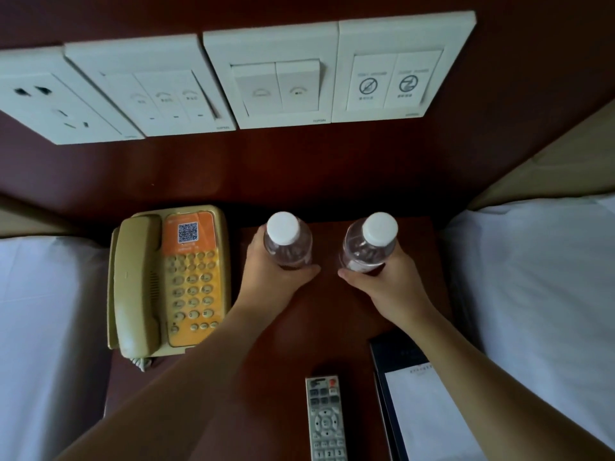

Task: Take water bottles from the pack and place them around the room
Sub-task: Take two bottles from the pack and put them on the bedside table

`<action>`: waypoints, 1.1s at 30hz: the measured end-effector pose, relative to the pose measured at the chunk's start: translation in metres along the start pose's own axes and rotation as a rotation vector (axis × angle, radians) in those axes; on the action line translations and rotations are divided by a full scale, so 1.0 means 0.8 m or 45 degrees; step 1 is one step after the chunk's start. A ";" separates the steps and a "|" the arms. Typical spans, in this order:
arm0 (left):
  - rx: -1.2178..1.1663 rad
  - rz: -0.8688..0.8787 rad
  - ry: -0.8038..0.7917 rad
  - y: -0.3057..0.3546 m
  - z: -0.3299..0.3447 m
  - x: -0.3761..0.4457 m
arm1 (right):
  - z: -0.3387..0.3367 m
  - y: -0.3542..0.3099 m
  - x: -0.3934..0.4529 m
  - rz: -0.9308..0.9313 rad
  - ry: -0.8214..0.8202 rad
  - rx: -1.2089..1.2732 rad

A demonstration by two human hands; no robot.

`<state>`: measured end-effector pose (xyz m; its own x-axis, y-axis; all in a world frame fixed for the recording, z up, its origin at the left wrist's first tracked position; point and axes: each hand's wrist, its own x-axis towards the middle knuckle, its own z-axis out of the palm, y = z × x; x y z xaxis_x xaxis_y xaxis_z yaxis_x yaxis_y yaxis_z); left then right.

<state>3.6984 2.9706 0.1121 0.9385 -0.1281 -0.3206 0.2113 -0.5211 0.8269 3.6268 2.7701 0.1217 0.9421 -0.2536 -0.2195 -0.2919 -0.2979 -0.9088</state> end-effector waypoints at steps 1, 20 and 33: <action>0.042 0.003 0.032 0.000 0.002 0.000 | 0.001 -0.001 0.005 -0.015 0.011 0.002; 0.032 0.089 -0.293 0.022 -0.009 0.039 | -0.004 0.002 0.052 -0.049 -0.073 -0.200; 0.275 0.097 -0.414 0.031 0.012 0.067 | -0.019 -0.002 0.056 0.024 -0.146 -0.275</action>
<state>3.7515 2.9428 0.1110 0.8064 -0.4156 -0.4206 0.0499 -0.6609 0.7488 3.6670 2.7457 0.1189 0.9451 -0.1586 -0.2858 -0.3267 -0.4870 -0.8100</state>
